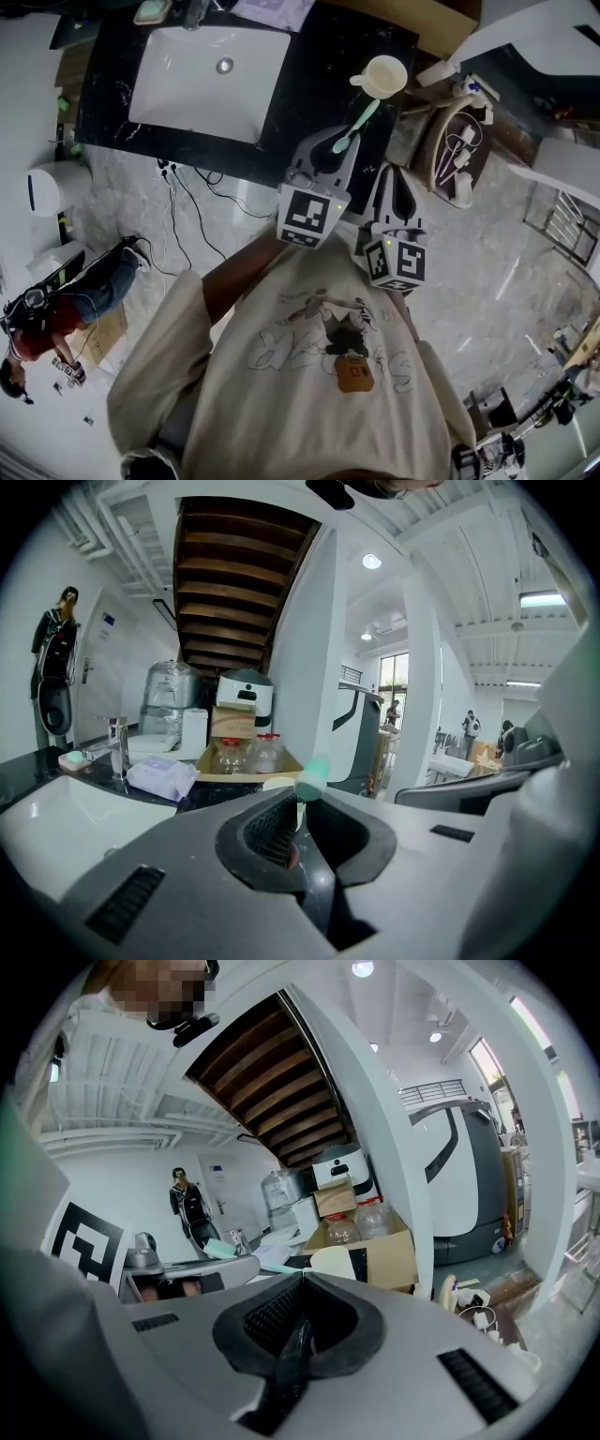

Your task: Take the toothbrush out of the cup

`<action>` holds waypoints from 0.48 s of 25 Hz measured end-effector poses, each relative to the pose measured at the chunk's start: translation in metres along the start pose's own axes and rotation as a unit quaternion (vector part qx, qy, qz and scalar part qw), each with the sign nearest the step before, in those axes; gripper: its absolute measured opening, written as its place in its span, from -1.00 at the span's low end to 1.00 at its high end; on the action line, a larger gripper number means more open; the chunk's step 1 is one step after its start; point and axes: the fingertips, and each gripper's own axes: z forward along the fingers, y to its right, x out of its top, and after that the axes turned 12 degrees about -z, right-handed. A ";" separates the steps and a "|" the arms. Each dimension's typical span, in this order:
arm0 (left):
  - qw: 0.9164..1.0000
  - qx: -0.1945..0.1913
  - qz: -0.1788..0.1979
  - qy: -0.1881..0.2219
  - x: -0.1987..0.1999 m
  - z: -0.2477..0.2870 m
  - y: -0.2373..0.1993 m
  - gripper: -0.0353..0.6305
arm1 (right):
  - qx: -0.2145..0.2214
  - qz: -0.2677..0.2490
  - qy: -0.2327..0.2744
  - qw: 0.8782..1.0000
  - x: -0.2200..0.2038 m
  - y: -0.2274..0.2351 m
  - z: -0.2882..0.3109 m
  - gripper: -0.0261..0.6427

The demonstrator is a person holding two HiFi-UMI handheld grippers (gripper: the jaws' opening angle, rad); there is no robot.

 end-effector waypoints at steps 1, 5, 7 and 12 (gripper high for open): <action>1.000 0.000 0.000 0.000 -0.001 -0.004 0.001 -0.77 | 0.000 0.000 0.001 1.000 0.000 -0.002 -0.002 -0.88; 1.000 -0.001 0.001 0.002 -0.002 -0.024 0.003 -0.77 | -0.001 -0.002 0.006 1.000 -0.001 -0.012 -0.012 -0.88; 1.000 -0.002 0.000 0.003 -0.003 -0.034 0.003 -0.77 | -0.001 -0.004 0.010 1.000 0.000 -0.018 -0.016 -0.88; 1.000 -0.005 0.000 -0.003 -0.011 -0.060 0.005 -0.77 | -0.006 -0.007 0.020 1.000 -0.002 -0.032 -0.031 -0.88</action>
